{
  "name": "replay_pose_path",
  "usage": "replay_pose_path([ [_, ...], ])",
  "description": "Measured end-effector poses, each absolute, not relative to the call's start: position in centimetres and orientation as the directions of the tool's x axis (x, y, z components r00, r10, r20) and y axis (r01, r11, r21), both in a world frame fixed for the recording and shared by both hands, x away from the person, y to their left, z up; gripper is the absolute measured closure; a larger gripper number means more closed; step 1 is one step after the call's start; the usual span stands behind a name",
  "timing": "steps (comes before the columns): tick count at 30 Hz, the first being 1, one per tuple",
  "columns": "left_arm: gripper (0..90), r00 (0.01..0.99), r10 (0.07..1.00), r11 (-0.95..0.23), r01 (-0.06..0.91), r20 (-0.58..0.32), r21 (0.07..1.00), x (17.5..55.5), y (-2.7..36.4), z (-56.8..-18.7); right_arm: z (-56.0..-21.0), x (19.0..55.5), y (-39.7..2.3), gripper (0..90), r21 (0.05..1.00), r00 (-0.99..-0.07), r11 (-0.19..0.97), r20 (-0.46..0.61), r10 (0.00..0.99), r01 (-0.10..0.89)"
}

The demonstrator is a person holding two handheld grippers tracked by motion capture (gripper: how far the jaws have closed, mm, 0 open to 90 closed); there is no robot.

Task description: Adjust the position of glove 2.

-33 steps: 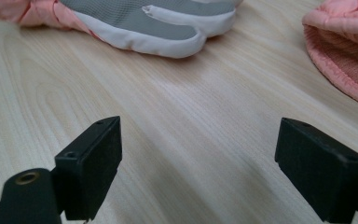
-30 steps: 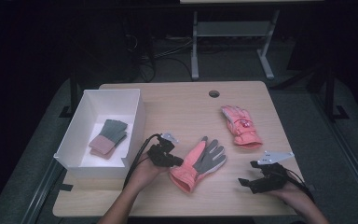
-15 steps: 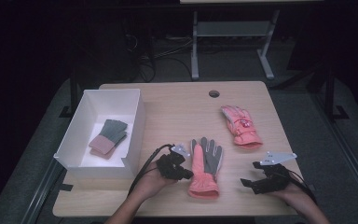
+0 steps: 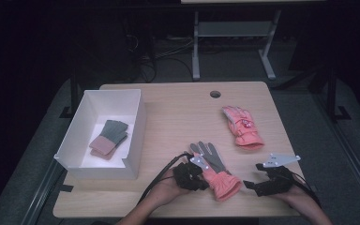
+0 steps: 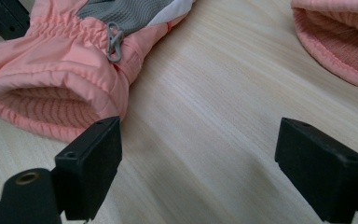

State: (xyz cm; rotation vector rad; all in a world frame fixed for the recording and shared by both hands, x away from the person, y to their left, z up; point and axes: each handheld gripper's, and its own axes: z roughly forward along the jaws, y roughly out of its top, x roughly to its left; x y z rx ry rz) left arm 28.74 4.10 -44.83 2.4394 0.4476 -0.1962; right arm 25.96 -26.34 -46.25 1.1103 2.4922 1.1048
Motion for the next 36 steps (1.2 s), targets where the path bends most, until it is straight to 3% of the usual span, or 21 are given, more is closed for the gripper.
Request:
replay_pose_path([
  [5, 88.8, 0.931, 0.285, -0.730, 0.365, -0.228, 0.578, 28.8, 4.8, -44.5, -46.2, 26.0, -26.6, 14.5, 0.703, -0.692, 0.435, 0.113, 0.713, 0.563],
  [8, 83.8, 0.928, 0.309, -0.719, 0.371, -0.208, 0.587, 28.9, 5.8, -44.2, -46.1, 25.9, -26.6, 14.3, 0.707, -0.686, 0.426, 0.114, 0.719, 0.564],
  [14, 54.5, 0.909, 0.372, -0.693, 0.407, -0.188, 0.595, 28.5, 8.9, -44.3, -46.3, 26.0, -26.8, 14.5, 0.708, -0.679, 0.408, 0.137, 0.721, 0.576],
  [22, 27.5, 0.874, 0.455, -0.642, 0.454, -0.169, 0.619, 27.5, 12.3, -44.9, -45.7, 26.3, -26.5, 15.0, 0.692, -0.681, 0.422, 0.139, 0.719, 0.586],
  [28, 17.9, 0.860, 0.485, -0.625, 0.467, -0.158, 0.625, 27.2, 13.2, -45.1, -44.9, 26.5, -26.5, 13.5, 0.683, -0.628, 0.391, 0.128, 0.768, 0.618],
  [36, 14.9, 0.866, 0.484, -0.627, 0.444, -0.126, 0.640, 27.4, 13.3, -45.3, -42.5, 28.1, -26.0, 13.6, 0.664, -0.588, 0.355, 0.159, 0.793, 0.658],
])
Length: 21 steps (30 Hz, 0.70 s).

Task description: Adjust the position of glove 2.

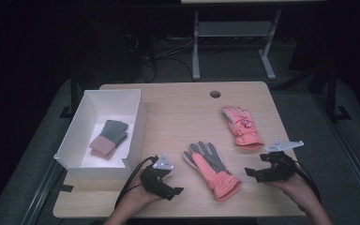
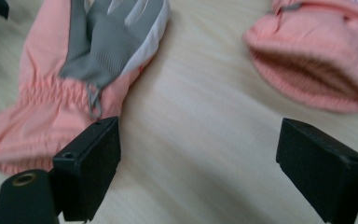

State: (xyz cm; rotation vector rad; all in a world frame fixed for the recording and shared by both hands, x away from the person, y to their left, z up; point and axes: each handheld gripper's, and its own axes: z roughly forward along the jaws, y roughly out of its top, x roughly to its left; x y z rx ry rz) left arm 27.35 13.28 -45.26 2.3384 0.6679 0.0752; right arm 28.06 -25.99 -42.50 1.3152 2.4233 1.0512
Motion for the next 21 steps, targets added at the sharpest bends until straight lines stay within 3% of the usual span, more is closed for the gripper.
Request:
replay_pose_path([
  [21, 13.6, 0.860, 0.493, -0.611, 0.450, -0.132, 0.651, 27.5, 13.1, -45.7, -40.6, 37.6, -24.7, 40.3, 0.679, -0.487, 0.260, 0.164, 0.858, 0.687],
])
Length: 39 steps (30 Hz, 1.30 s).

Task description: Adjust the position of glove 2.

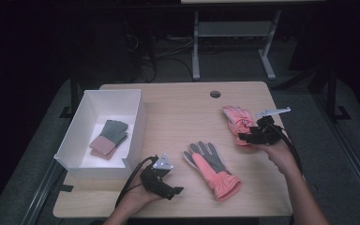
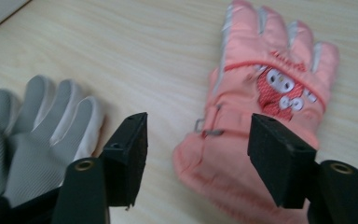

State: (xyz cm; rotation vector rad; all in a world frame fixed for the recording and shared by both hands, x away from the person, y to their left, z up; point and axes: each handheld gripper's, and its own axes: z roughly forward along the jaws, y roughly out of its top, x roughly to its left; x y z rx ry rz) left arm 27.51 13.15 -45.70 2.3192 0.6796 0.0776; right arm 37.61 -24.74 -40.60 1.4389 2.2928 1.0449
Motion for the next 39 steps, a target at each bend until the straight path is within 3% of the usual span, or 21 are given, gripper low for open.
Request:
replay_pose_path([
  [12, 13.9, 0.858, 0.498, -0.610, 0.452, -0.129, 0.651, 27.6, 13.4, -45.6, -41.2, 43.4, -24.4, 54.6, 0.652, -0.414, 0.209, 0.176, 0.893, 0.729],
  [26, 13.9, 0.858, 0.497, -0.619, 0.454, -0.128, 0.641, 27.7, 13.4, -45.6, -44.3, 44.8, -24.7, 59.5, 0.542, -0.359, 0.203, 0.199, 0.912, 0.816],
  [30, 13.9, 0.860, 0.496, -0.626, 0.452, -0.123, 0.636, 27.7, 13.5, -45.6, -44.6, 45.0, -24.5, 67.0, 0.530, -0.359, 0.215, 0.185, 0.915, 0.821],
  [35, 14.0, 0.859, 0.498, -0.628, 0.449, -0.116, 0.636, 27.7, 13.6, -45.6, -44.8, 44.9, -24.9, 83.7, 0.539, -0.355, 0.195, 0.210, 0.911, 0.819],
  [39, 14.0, 0.866, 0.487, -0.640, 0.440, -0.111, 0.630, 27.7, 13.4, -45.6, -44.7, 44.8, -25.2, 87.6, 0.552, -0.380, 0.206, 0.221, 0.898, 0.808],
])
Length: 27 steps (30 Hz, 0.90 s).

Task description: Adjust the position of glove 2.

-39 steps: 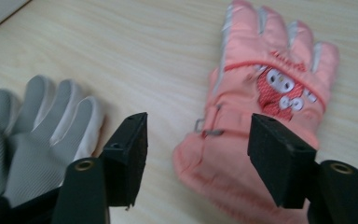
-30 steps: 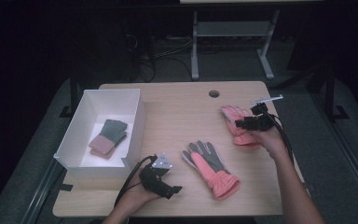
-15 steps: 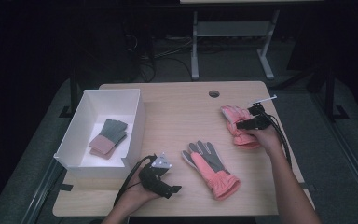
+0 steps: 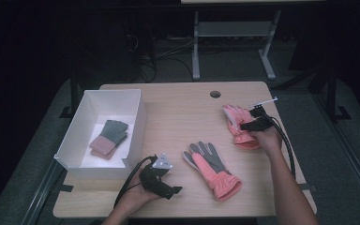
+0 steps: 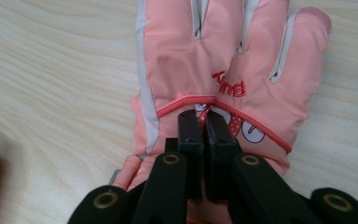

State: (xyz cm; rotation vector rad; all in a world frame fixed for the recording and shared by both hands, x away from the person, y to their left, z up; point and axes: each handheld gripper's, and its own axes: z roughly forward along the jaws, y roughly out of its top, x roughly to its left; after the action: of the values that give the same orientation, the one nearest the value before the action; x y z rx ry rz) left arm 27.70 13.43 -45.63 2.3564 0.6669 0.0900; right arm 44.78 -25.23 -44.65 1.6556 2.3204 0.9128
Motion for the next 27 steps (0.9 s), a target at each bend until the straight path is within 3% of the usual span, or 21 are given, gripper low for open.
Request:
replay_pose_path([
  [14, 14.0, 0.865, 0.488, -0.634, 0.445, -0.118, 0.633, 27.6, 13.2, -45.6, -42.7, 42.8, -26.9, 88.8, 0.605, -0.447, 0.208, 0.274, 0.852, 0.768],
  [27, 14.0, 0.871, 0.477, -0.642, 0.433, -0.112, 0.633, 27.6, 13.1, -45.8, -40.0, 38.2, -27.4, 88.7, 0.642, -0.494, 0.229, 0.267, 0.827, 0.732],
])
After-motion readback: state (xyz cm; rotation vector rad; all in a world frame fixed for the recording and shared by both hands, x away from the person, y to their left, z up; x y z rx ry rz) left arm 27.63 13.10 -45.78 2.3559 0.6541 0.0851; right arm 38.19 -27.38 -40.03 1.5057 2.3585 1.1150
